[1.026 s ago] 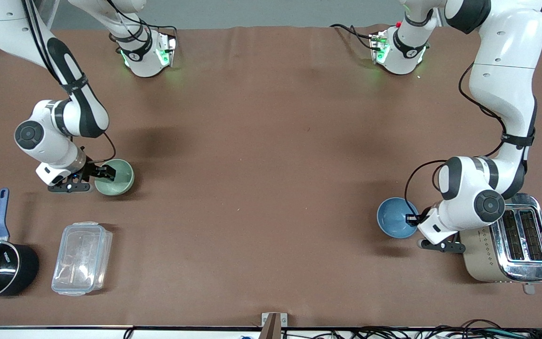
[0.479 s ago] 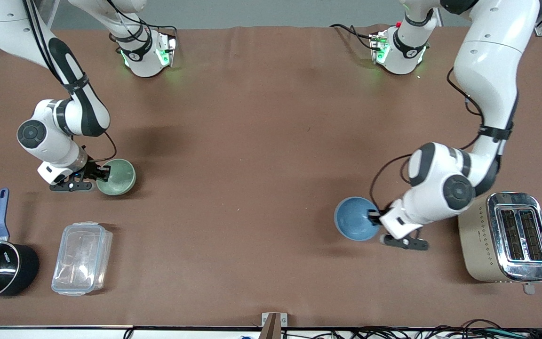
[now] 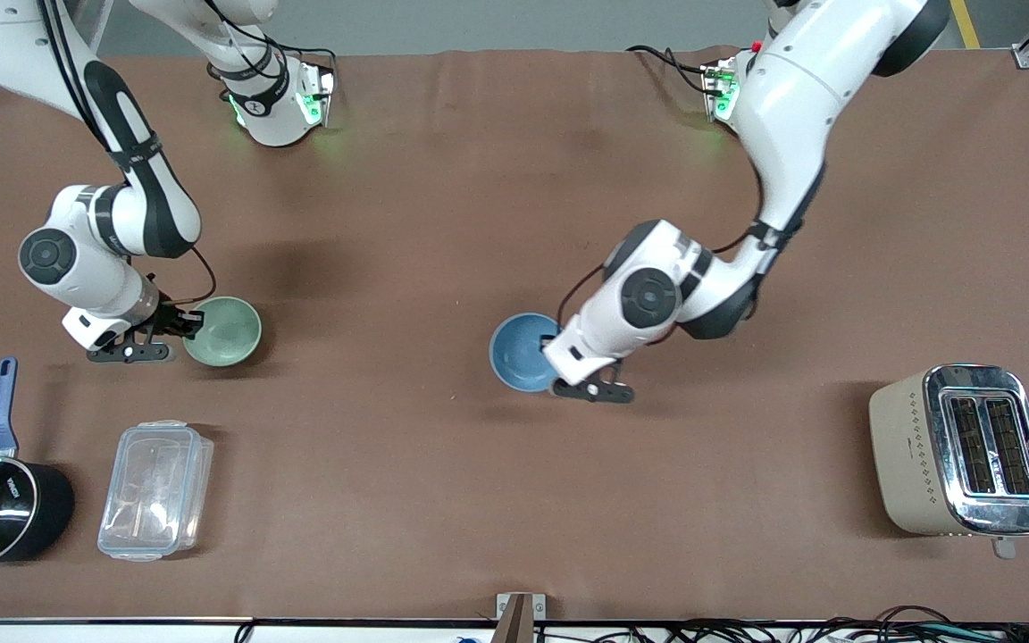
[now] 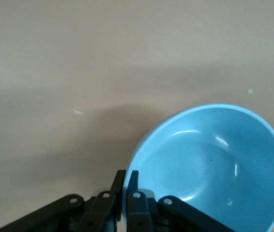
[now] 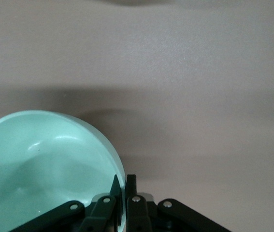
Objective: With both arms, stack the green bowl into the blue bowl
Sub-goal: 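Slide the blue bowl inward with the left gripper while the right gripper grips, then carry the green bowl over the blue bowl while the left gripper withdraws, then lower the green bowl into the blue bowl and open the right gripper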
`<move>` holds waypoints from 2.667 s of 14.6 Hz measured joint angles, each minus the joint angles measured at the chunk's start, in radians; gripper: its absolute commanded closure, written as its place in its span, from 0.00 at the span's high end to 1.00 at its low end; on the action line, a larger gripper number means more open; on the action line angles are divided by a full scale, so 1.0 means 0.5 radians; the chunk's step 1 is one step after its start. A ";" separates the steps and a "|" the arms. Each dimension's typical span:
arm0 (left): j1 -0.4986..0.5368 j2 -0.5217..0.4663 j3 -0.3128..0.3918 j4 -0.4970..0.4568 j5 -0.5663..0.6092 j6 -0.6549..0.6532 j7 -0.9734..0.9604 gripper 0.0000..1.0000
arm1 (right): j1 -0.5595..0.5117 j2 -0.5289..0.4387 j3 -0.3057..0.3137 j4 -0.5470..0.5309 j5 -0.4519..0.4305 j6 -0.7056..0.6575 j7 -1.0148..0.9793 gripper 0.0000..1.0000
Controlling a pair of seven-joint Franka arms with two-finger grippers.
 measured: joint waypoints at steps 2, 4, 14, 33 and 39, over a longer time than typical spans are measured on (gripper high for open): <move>-0.097 0.077 0.039 0.006 0.000 0.099 -0.081 0.07 | 0.093 -0.071 0.009 0.174 0.082 -0.338 0.066 0.00; -0.216 0.124 0.149 0.014 0.000 0.135 -0.116 0.61 | 0.248 -0.116 0.014 0.343 0.174 -0.575 0.240 0.00; 0.045 -0.373 0.293 0.255 0.005 -0.450 -0.094 1.00 | 0.985 -0.017 0.029 0.673 0.429 -0.612 1.300 0.00; 0.799 -1.141 0.275 0.194 0.007 -1.525 0.946 1.00 | 1.537 0.572 0.027 1.128 0.432 -0.332 2.097 0.02; 0.810 -1.132 0.287 0.225 0.007 -1.506 0.946 1.00 | 1.550 0.605 0.025 1.128 0.432 -0.312 2.098 0.05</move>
